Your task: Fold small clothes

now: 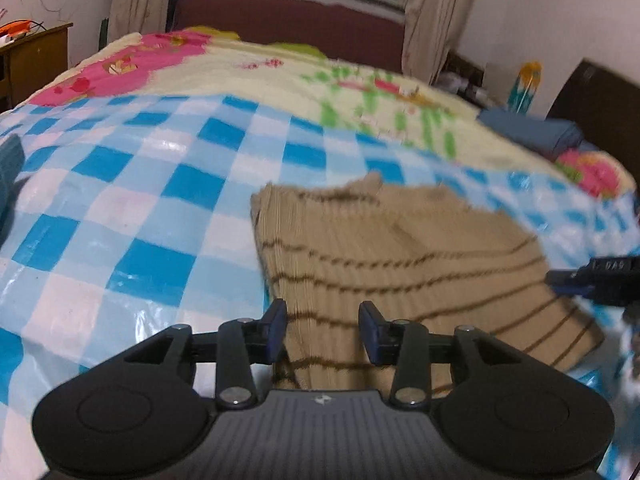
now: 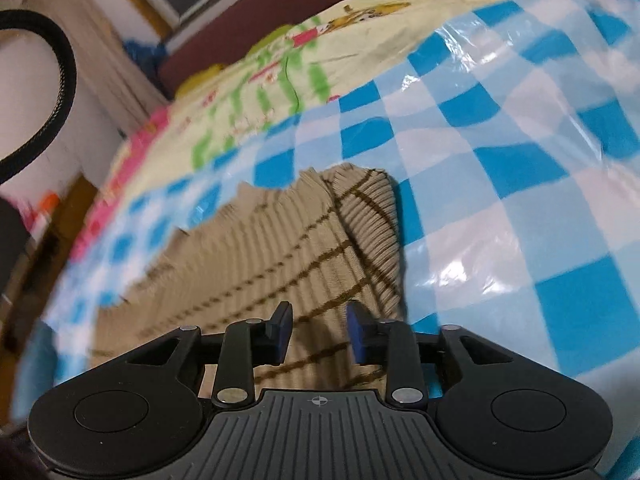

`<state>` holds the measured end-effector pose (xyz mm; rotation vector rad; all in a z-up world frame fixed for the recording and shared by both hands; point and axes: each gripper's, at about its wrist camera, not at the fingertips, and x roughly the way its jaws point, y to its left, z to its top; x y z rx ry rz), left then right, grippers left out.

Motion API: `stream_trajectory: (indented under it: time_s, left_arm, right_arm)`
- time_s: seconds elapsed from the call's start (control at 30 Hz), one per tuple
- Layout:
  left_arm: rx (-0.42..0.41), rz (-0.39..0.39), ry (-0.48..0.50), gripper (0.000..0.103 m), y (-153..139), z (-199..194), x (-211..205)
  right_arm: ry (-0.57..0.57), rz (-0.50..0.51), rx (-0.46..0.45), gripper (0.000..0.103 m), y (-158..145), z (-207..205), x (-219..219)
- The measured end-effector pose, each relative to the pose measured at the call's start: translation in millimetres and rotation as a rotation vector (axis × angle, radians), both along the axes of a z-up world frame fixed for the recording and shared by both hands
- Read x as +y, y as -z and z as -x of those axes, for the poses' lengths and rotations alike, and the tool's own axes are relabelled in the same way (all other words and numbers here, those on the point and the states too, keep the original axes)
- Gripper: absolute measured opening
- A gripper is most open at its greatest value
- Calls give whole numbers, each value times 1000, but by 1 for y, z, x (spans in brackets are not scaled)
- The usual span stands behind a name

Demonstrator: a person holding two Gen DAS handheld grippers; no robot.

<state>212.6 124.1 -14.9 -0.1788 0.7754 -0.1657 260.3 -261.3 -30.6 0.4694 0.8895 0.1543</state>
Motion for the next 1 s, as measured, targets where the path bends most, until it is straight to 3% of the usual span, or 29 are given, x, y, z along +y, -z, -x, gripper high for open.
stream_trajectory:
  time_s: [0.07, 0.2, 0.33, 0.47, 0.5, 0.7, 0.8, 0.87, 0.93, 0.97, 1.0]
  left_arm:
    - [11, -50, -17, 43, 10, -7, -3]
    - [39, -65, -27, 43, 31, -19, 1]
    - [58, 24, -72, 42, 28, -14, 19]
    - [93, 132, -103, 42, 26, -7, 36]
    - [89, 140, -102, 42, 24, -5, 35]
    - [70, 200, -44, 46, 10, 10, 32]
    - [85, 184, -36, 54, 17, 9, 29]
    - [157, 184, -25, 56, 29, 0, 26]
    - [168, 165, 3, 53, 31, -2, 25]
    - [184, 151, 30, 50, 29, -3, 24]
    - [205, 141, 53, 40, 28, -3, 23]
  right_arm:
    - [18, 33, 28, 0, 5, -3, -2]
    - [45, 18, 48, 0, 15, 0, -16]
    - [33, 66, 36, 0, 12, 5, -11]
    - [38, 47, 51, 0, 7, 13, -16]
    - [41, 47, 48, 3, 3, 17, -15]
    - [-24, 34, 19, 52, -21, 50, -6]
    - [-39, 55, 51, 52, -9, 53, 0]
    - [-45, -3, 99, 52, 5, 50, 1]
    - [-58, -29, 119, 41, 6, 52, 3]
    - [-62, -34, 133, 31, 6, 54, 4]
    - [-67, -40, 149, 23, 8, 57, 4]
